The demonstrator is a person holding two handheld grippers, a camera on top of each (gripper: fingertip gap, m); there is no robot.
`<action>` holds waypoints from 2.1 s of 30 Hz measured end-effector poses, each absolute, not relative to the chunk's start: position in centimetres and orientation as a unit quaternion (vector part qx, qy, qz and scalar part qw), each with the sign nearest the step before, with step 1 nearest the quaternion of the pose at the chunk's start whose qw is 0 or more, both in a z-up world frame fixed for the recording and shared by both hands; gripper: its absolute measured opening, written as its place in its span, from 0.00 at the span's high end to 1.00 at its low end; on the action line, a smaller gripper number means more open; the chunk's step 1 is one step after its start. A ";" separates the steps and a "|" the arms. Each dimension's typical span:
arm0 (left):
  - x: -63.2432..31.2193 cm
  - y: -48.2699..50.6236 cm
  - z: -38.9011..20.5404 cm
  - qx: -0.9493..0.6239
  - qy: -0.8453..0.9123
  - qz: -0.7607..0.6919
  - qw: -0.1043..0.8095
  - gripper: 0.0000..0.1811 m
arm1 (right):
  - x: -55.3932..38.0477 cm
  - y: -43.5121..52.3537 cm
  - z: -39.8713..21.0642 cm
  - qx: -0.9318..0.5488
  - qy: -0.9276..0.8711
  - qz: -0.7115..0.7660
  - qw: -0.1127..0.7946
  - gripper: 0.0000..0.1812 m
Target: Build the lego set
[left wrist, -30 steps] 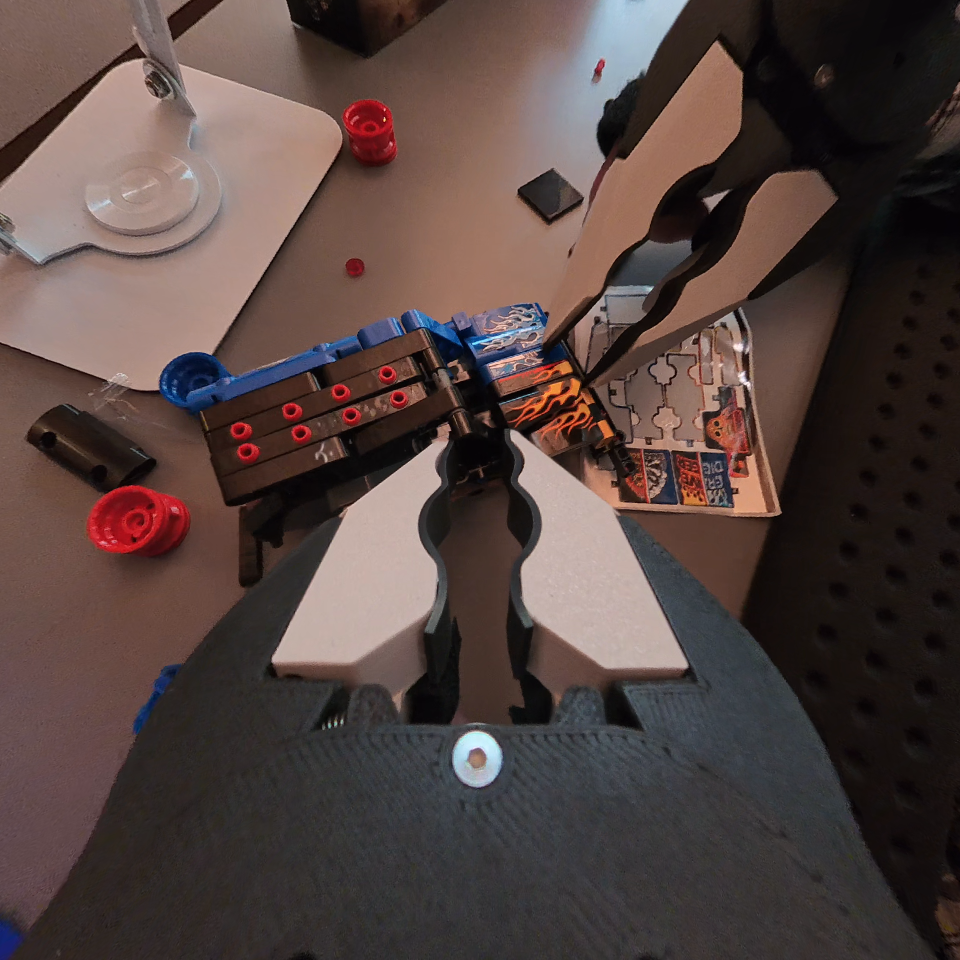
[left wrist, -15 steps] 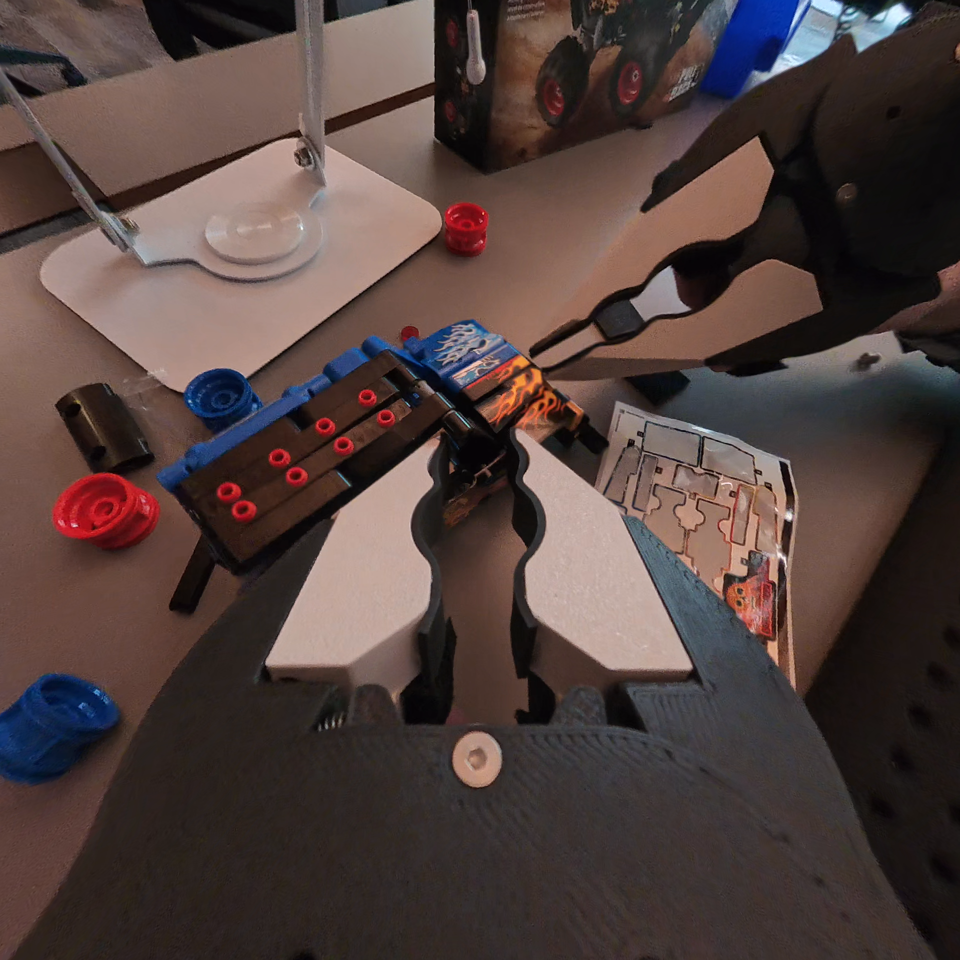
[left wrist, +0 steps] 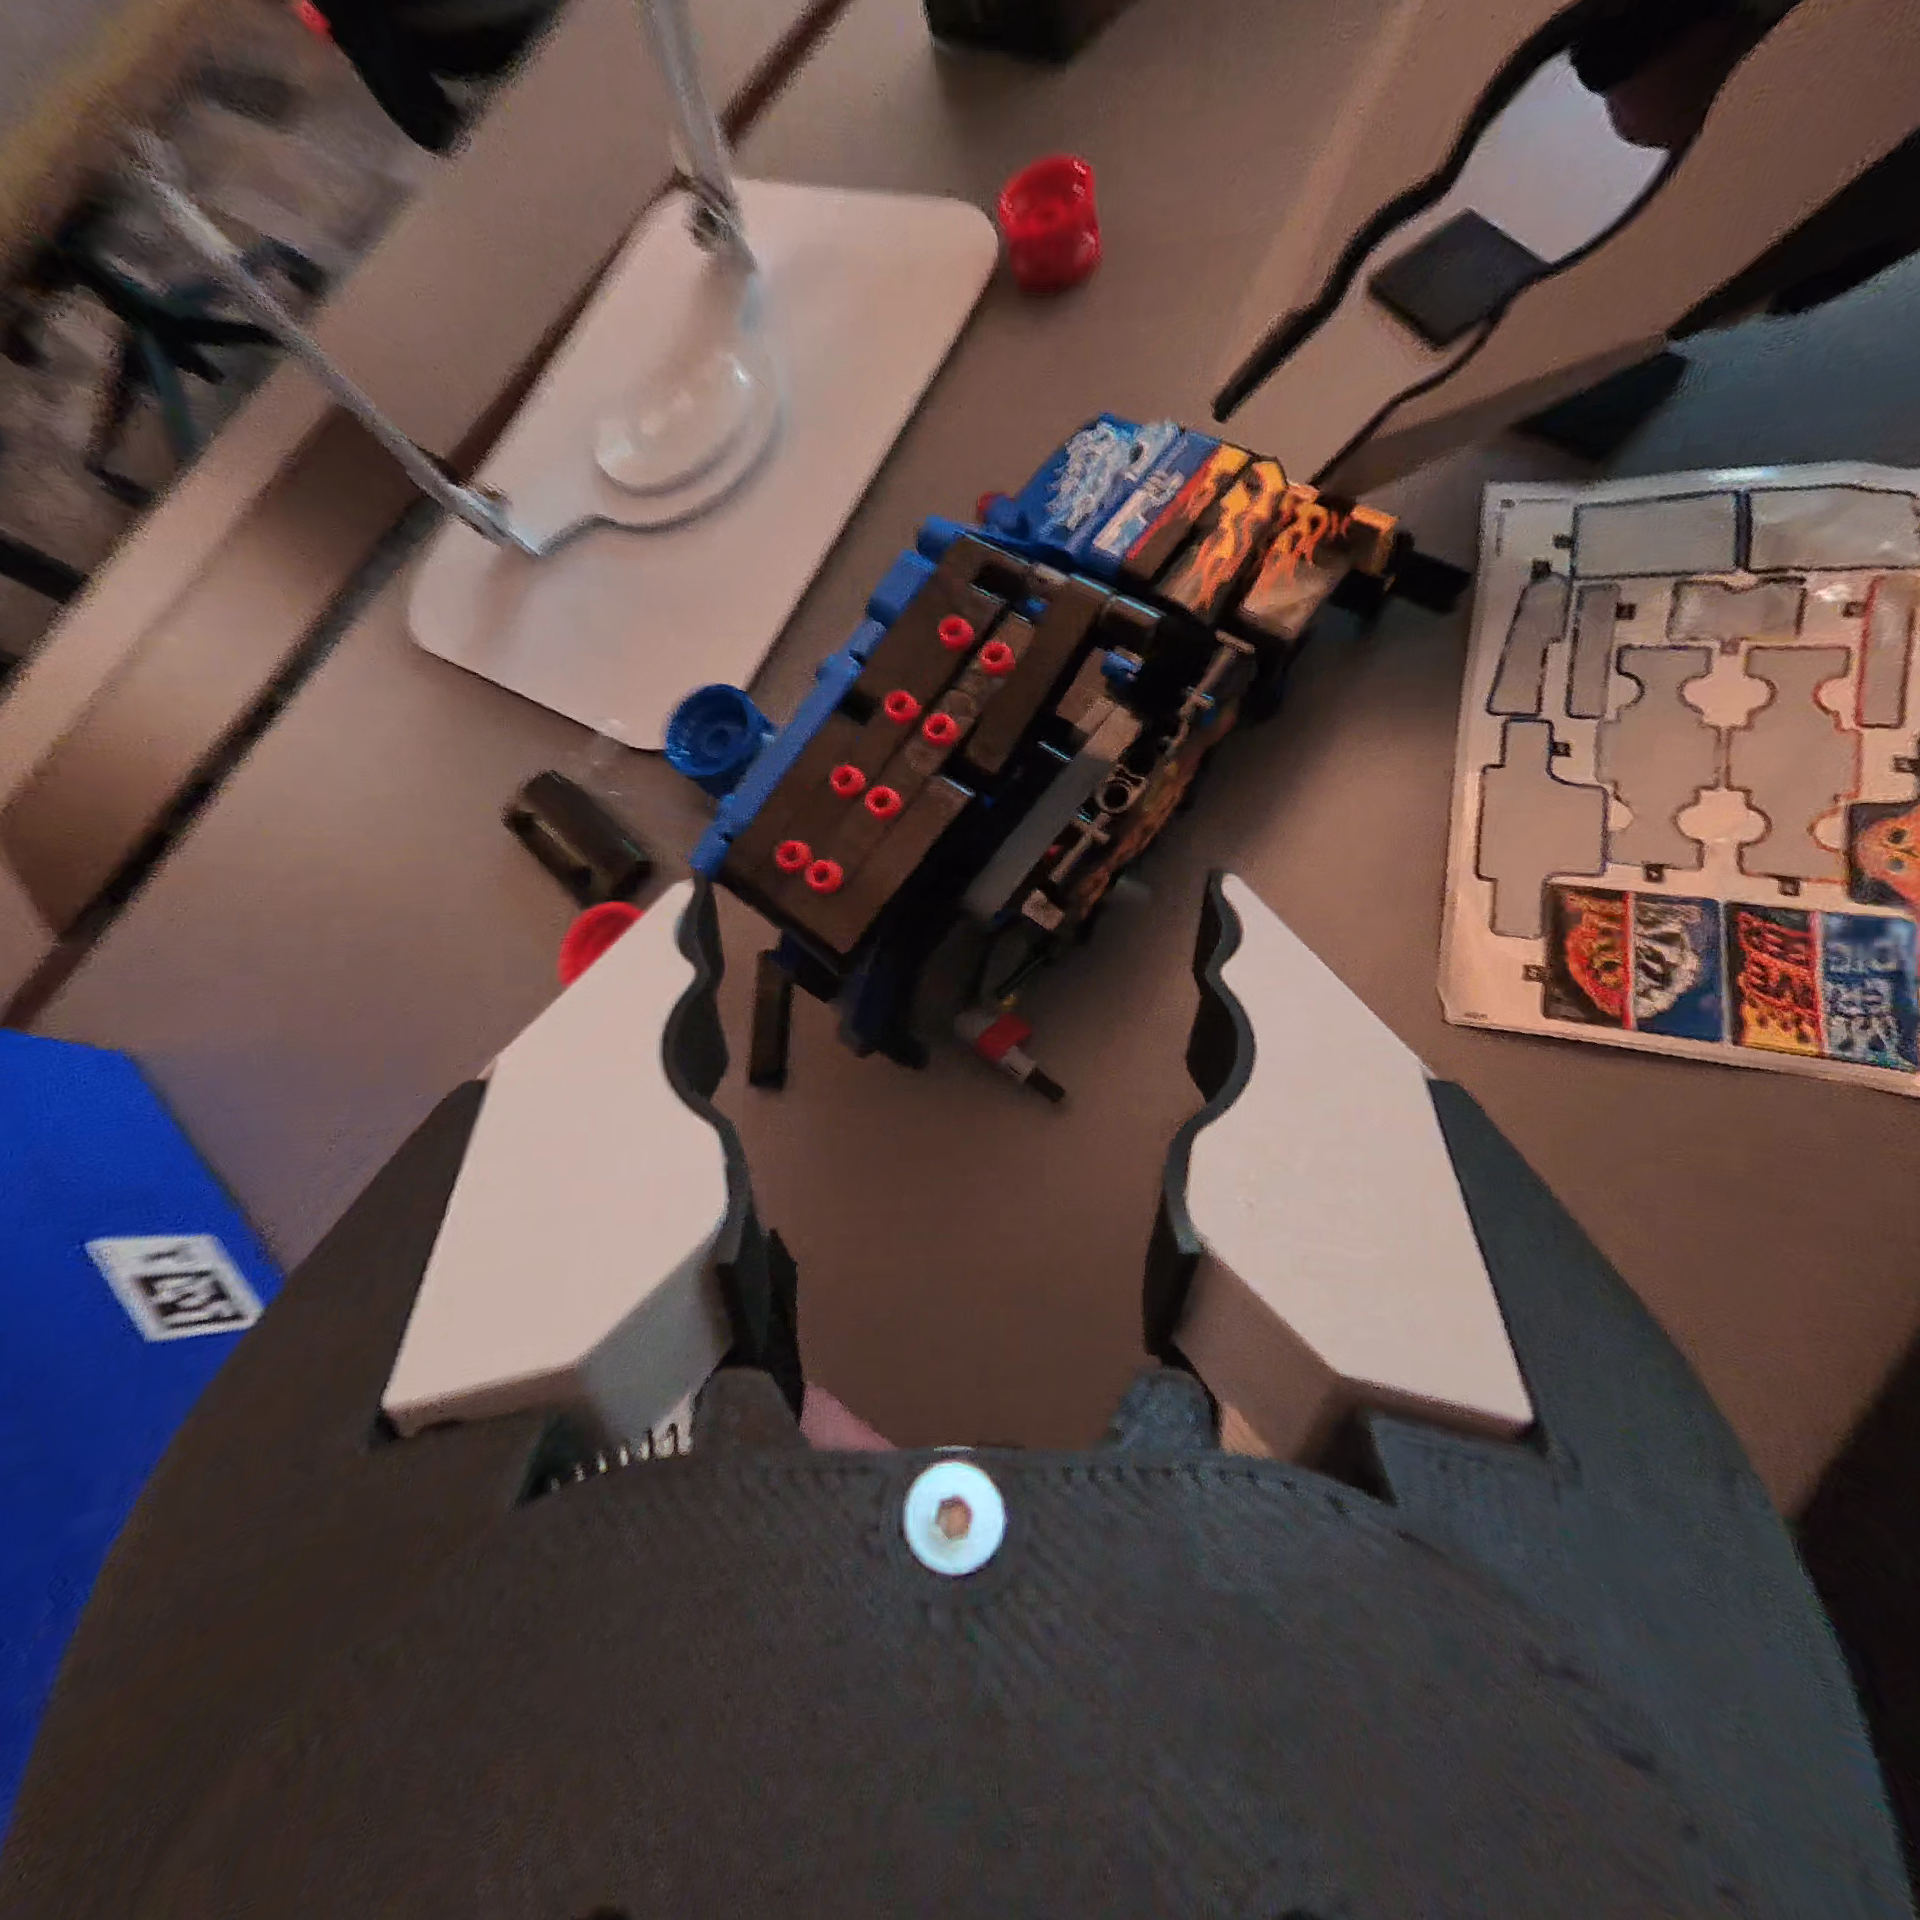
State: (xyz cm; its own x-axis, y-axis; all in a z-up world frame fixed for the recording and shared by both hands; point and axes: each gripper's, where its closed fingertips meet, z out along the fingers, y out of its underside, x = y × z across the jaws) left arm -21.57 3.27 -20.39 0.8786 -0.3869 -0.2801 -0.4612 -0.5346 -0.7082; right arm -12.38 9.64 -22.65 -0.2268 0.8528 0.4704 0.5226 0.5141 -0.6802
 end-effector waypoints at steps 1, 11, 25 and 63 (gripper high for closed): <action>-21.5 3.5 -20.7 -0.875 0.245 0.042 0.416 0.48 | -12.4 9.8 -22.8 -0.456 -0.758 0.193 0.425 0.88; -18.7 2.3 -20.9 -0.875 0.239 0.054 0.419 0.49 | -12.4 12.7 -23.4 -0.506 -0.727 0.185 0.425 0.93; -20.5 2.7 -22.0 -0.875 0.240 0.079 0.413 0.58 | -11.7 13.6 -21.8 -0.513 -0.710 0.202 0.438 0.89; -20.3 5.2 -21.9 -0.829 0.201 0.161 0.497 0.54 | -12.7 6.3 -20.1 -0.423 -0.739 0.316 0.418 0.94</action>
